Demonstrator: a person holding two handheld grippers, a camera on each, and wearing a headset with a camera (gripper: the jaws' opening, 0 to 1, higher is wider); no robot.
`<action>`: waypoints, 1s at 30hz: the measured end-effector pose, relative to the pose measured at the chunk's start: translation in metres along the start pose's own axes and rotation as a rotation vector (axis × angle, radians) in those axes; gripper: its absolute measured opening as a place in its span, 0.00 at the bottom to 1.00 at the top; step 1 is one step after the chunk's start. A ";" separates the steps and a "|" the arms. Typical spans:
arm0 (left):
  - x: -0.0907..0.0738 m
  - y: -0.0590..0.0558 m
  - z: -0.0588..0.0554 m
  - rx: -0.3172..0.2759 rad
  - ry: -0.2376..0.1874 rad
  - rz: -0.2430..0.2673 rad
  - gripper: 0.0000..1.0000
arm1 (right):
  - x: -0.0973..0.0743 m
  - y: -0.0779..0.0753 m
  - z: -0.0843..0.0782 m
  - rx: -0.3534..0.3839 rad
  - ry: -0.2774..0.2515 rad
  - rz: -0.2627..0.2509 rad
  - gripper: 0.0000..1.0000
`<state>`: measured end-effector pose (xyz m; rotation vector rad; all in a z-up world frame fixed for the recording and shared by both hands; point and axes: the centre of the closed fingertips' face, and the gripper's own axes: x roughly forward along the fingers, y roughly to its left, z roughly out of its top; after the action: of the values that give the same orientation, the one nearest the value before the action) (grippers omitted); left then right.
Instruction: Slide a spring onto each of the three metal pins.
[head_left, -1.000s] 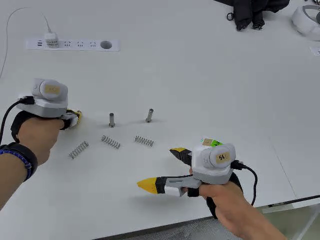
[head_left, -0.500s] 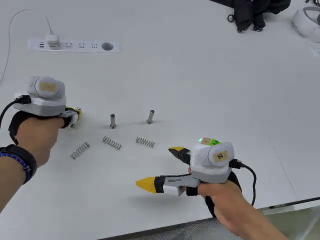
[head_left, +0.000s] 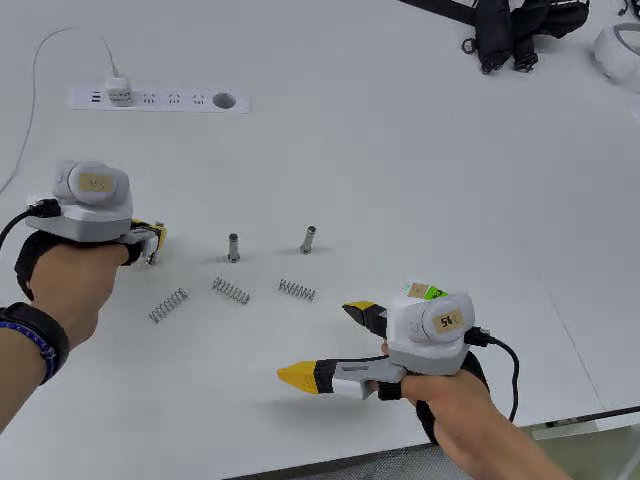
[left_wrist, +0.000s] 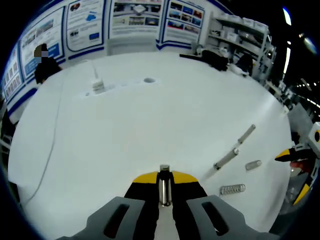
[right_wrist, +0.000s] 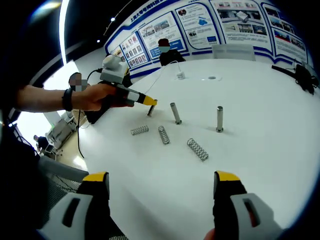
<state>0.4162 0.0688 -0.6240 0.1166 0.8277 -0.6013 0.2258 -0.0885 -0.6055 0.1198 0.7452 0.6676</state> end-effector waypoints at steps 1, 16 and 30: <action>0.000 0.000 0.000 -0.001 0.000 0.000 0.07 | 0.000 0.000 0.000 -0.001 0.000 0.000 0.87; -0.010 -0.001 -0.003 -0.004 -0.007 0.005 0.07 | -0.001 0.003 -0.003 0.000 -0.001 0.002 0.87; -0.021 -0.002 -0.007 0.003 -0.012 0.010 0.07 | 0.001 0.006 -0.003 0.002 -0.007 0.007 0.87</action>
<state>0.3998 0.0790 -0.6130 0.1195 0.8141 -0.5938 0.2217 -0.0836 -0.6062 0.1260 0.7393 0.6727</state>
